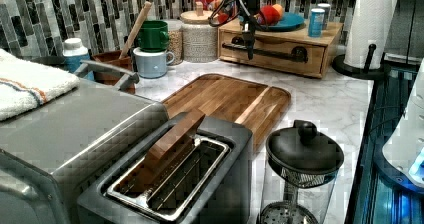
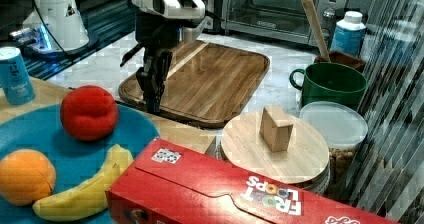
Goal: Close the drawer.
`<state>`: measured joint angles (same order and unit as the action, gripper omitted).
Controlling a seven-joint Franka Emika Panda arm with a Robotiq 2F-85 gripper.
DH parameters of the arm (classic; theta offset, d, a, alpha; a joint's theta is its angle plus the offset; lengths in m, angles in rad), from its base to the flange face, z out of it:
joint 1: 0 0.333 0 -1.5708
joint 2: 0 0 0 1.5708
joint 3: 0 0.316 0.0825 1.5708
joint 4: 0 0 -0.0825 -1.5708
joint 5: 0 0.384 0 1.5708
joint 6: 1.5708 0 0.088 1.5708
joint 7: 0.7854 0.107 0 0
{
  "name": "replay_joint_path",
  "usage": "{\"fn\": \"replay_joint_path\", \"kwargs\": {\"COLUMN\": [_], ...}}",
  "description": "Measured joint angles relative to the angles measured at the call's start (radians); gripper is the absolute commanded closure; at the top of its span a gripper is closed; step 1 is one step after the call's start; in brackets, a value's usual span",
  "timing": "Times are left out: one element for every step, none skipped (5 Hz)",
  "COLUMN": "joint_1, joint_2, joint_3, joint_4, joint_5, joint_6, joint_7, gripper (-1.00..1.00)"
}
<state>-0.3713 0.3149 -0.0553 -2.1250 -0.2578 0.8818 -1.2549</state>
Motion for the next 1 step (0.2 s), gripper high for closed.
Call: {"fn": "replay_joint_path", "kwargs": {"joint_1": [0.007], "joint_2": [0.0], "joint_3": [-0.007], "joint_4": [0.0], "joint_5": [0.0], "joint_6": [-0.001], "joint_7": [0.0], "gripper": [1.0]}}
